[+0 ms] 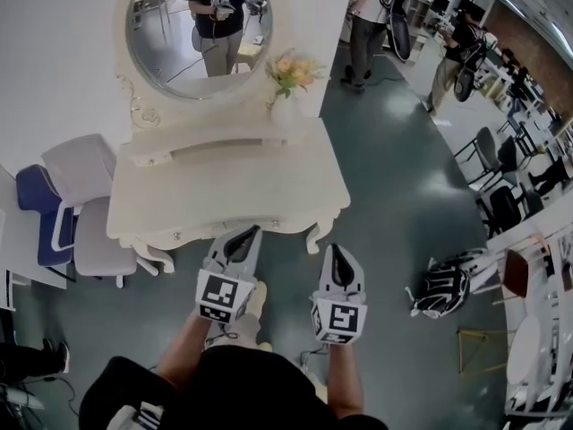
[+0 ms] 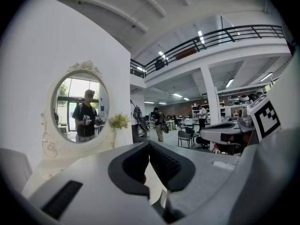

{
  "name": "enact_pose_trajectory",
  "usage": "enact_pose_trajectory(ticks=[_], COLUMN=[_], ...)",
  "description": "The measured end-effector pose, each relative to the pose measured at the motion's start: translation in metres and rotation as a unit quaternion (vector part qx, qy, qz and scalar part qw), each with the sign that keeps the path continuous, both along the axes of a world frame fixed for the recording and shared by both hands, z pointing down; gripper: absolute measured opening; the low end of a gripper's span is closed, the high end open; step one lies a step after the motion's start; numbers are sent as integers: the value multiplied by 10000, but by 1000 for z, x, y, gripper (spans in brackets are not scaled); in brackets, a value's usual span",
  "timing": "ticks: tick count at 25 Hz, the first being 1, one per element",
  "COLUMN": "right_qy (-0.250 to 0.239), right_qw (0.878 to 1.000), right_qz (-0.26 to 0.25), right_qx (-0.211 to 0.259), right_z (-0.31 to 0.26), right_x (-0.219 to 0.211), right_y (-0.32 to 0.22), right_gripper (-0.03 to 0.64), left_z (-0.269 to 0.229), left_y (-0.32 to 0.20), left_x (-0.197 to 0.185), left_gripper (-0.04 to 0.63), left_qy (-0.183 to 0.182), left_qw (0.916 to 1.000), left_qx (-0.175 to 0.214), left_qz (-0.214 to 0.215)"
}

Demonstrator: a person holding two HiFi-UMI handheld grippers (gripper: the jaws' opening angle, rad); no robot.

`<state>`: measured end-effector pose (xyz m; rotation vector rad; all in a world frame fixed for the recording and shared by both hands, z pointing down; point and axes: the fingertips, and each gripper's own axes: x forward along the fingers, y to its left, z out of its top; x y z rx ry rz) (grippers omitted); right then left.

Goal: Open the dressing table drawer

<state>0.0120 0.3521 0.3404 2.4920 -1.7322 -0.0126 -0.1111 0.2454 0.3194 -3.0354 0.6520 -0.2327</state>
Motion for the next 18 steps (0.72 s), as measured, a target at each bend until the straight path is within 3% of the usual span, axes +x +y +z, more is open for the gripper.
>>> enact_pose_trajectory(ticks=[14, 18], right_qy=[-238, -119], right_qw=[9985, 9997], right_qz=[146, 44], right_qx=[-469, -198], right_z=[13, 8], right_x=[63, 76], right_y=[-104, -138], right_gripper=[-2, -2], left_z=[8, 11], left_y=[-109, -137], left_x=[72, 85], left_gripper=[5, 5], left_qy=[-95, -106], left_qw=[9997, 9996], left_qx=[-222, -251], left_qz=[89, 91])
